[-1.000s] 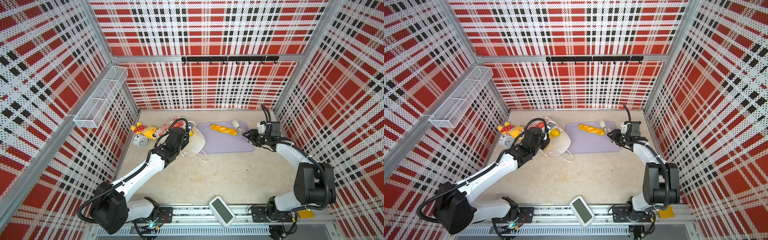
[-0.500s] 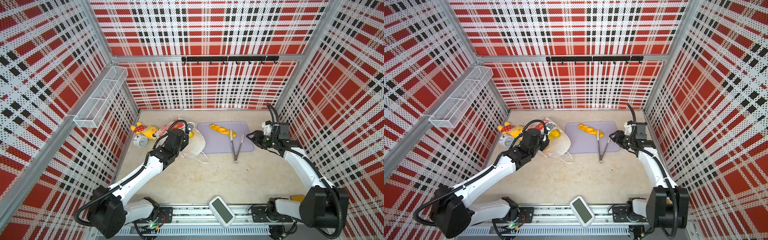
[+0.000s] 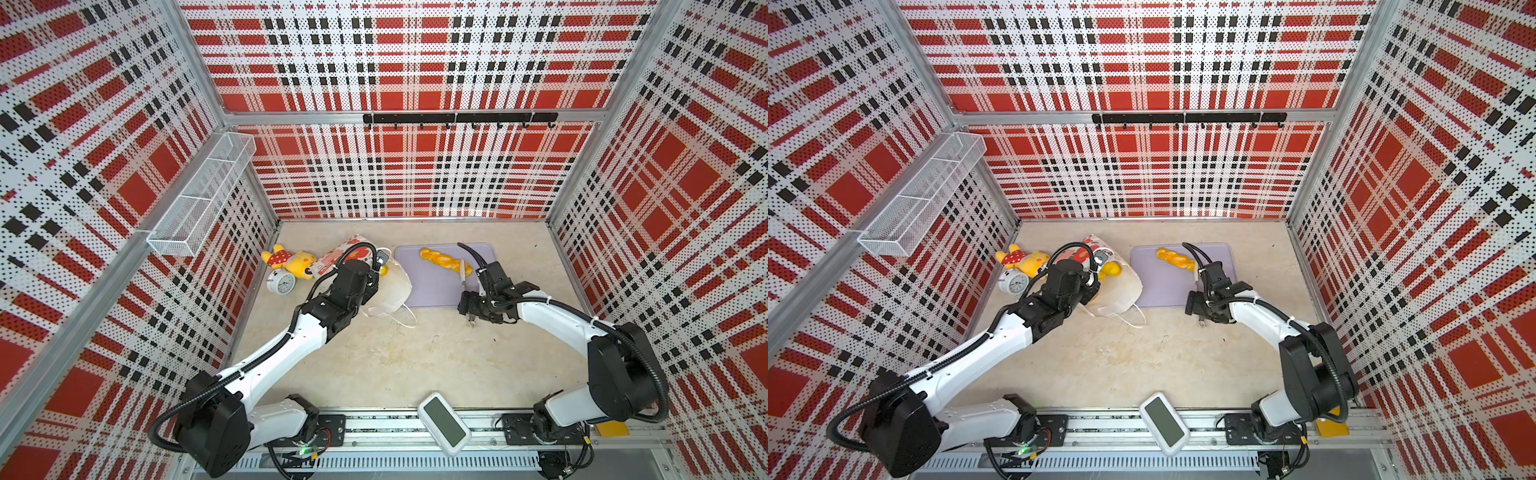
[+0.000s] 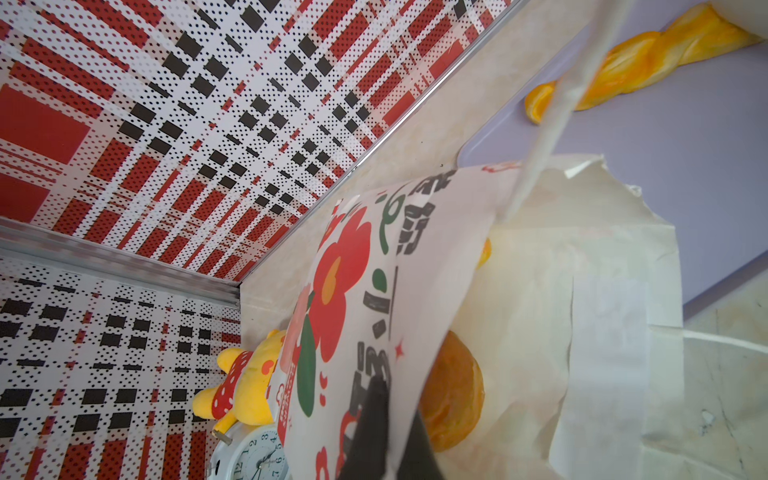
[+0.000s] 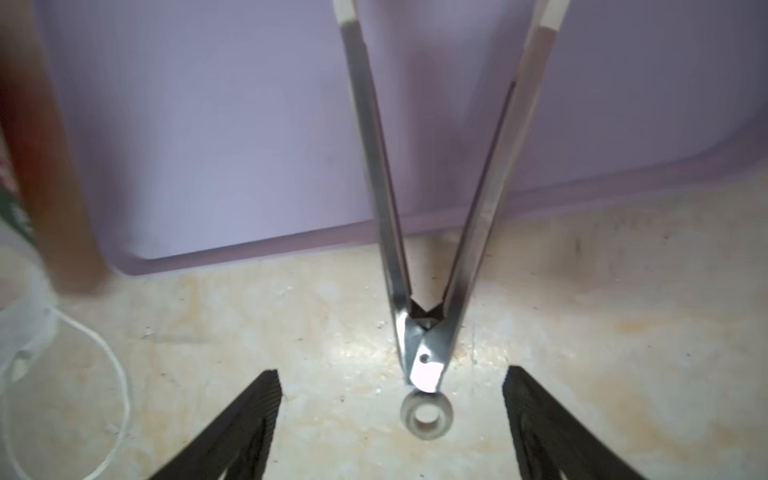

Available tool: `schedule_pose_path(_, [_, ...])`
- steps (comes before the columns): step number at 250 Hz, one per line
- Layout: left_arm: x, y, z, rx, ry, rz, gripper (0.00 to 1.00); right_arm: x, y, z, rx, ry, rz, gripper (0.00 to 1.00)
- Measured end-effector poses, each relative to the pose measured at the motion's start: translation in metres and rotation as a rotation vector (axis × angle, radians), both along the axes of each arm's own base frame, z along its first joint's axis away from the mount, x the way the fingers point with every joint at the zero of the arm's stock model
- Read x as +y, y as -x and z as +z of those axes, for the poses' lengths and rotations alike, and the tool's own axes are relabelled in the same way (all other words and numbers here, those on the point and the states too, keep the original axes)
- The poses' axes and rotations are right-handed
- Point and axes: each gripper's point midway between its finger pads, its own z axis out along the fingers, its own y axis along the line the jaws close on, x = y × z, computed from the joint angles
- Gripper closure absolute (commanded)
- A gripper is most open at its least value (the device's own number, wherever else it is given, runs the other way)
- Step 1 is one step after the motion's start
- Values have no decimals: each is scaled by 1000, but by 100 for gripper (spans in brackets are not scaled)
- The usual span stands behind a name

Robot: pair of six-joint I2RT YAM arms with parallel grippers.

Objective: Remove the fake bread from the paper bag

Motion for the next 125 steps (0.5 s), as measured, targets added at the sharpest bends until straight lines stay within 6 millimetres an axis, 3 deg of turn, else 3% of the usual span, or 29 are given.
schedule_pose_path(46, [-1,1,-1,1,-2,-2,100,-10,-12,-15,-1,102,-38,19])
schedule_pose_path(94, [-3,3,-3,0,-22,-9,100,-6,-21,-28,10,144,-27,24])
schedule_pose_path(125, [-4,4,-3,0,-31,-11,100,1,-25,-36,17,166,4,37])
